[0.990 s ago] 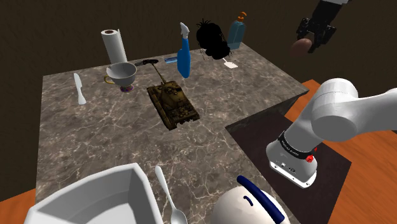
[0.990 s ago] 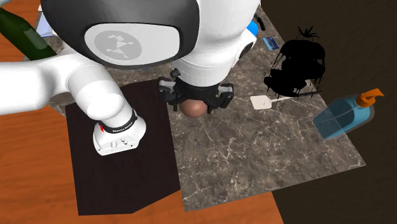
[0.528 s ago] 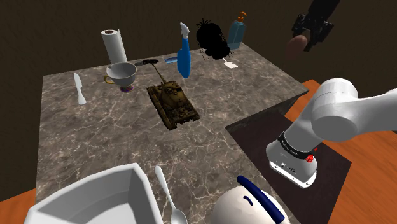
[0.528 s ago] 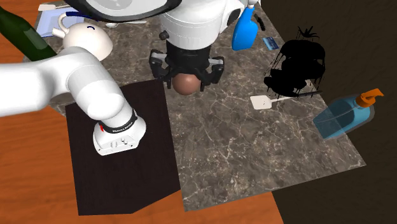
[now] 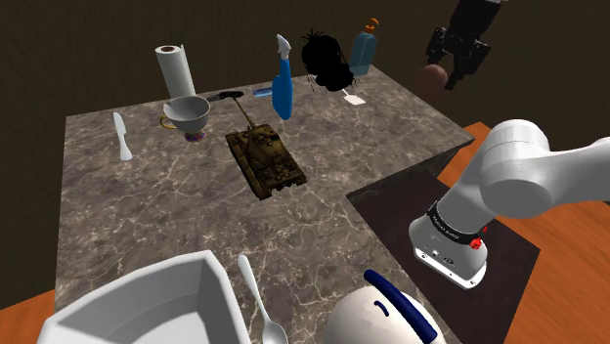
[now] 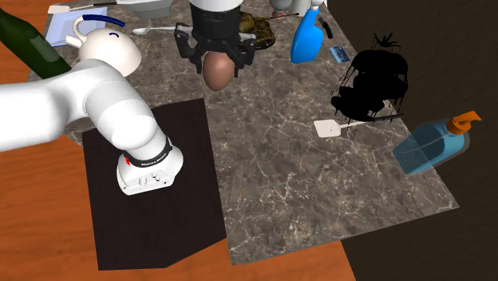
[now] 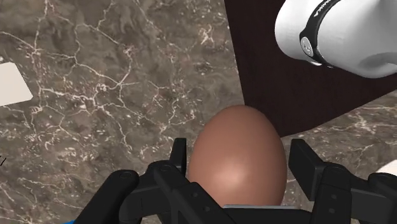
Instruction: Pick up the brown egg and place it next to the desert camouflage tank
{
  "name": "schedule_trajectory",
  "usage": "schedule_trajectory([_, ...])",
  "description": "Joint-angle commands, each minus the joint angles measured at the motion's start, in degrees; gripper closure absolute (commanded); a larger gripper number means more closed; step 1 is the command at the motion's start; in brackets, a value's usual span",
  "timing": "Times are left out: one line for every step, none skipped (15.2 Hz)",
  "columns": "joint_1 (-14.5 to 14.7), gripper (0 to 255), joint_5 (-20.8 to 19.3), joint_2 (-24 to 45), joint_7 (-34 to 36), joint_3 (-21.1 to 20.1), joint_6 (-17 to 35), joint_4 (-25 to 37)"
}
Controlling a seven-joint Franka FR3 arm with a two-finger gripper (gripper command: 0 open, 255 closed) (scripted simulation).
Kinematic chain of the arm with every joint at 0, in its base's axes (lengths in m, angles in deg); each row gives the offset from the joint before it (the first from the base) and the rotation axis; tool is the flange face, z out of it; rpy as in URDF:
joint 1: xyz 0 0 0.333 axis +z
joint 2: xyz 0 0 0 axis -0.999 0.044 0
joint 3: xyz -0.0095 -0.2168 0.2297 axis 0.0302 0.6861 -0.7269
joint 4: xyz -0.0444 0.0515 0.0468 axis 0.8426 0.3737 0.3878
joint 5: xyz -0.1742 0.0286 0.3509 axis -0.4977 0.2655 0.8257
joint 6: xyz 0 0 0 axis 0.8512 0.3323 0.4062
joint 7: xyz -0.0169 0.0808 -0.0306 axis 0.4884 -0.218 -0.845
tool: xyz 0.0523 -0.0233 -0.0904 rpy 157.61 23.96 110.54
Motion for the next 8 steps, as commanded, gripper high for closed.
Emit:
schedule_trajectory([1.05, 255, 2.49, 0.43, 2.74, -2.62, 1.25, -0.96])
schedule_trajectory([1.64, 255, 3.73, 0.69, 4.09, -3.97, 1.83, -1.32])
schedule_trajectory([2.25, 255, 4.97, 1.03, 5.43, -5.31, 2.44, -1.61])
schedule_trajectory([2.91, 255, 6.19, 1.44, 6.78, -6.62, 3.09, -1.84])
schedule_trajectory([3.58, 255, 7.4, 1.95, 8.11, -7.94, 3.77, -2.0])
schedule_trajectory([4.26, 255, 8.61, 2.53, 9.42, -9.24, 4.48, -2.09])
schedule_trajectory([4.93, 255, 9.8, 3.2, 10.7, -10.54, 5.23, -2.1])
schedule_trajectory([5.61, 255, 10.97, 3.96, 11.96, -11.82, 5.99, -2.05])
